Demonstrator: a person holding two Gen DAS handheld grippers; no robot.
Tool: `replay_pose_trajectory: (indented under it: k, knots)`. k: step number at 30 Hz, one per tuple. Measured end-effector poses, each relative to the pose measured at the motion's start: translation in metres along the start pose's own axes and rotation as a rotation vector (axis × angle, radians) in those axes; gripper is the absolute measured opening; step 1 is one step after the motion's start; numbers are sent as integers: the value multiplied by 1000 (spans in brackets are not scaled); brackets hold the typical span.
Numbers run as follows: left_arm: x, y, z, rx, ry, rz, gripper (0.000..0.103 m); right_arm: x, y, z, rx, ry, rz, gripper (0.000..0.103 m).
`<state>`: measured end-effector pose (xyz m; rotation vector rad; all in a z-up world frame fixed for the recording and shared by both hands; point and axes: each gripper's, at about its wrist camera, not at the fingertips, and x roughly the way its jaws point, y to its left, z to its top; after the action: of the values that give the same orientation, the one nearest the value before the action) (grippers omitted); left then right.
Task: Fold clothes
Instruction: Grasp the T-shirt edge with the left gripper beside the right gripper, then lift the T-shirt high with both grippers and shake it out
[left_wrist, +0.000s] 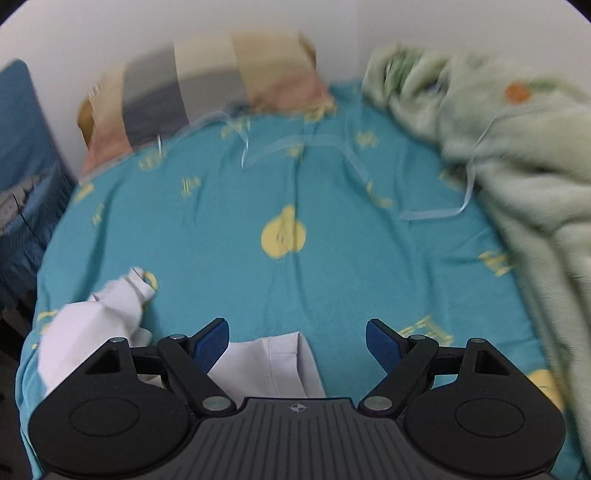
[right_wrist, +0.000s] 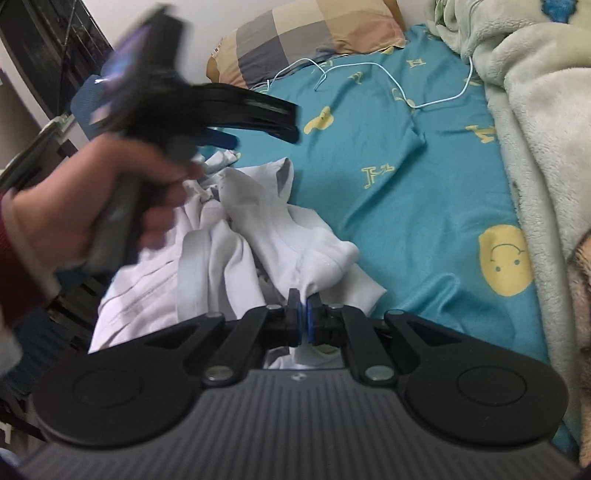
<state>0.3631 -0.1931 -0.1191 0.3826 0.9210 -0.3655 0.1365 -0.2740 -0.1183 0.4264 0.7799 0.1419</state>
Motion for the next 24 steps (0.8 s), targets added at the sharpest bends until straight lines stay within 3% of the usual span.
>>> replay_pose_trajectory:
  k: [6, 9, 11, 12, 13, 15, 18, 21, 24]
  knots:
    - [40, 4, 8, -38, 156, -26, 76, 3, -5, 0, 28, 6, 18, 6]
    - [47, -1, 0, 5, 189, -7, 63, 4, -7, 0, 43, 10, 27, 6]
    - [42, 0, -2, 2, 171, 4, 38, 4, -6, 0, 35, 6, 29, 6]
    - [40, 2, -3, -8, 167, 14, 16, 3, -5, 0, 31, 5, 29, 6]
    - [36, 7, -5, -30, 162, 18, 7, 3, -4, 0, 27, 3, 30, 6]
    - [20, 23, -5, -102, 120, 1, 6, 1, -5, 1, 28, -14, 27, 6]
    - [-28, 51, -11, -236, -7, -27, 6, -10, -9, 7, 33, -79, 22, 6]
    - [-95, 86, -23, -398, -156, -52, 6, -32, -15, 19, 24, -192, 11, 6]
    - [-171, 96, -30, -439, -287, -77, 6, -62, -17, 31, 19, -304, 36, 5]
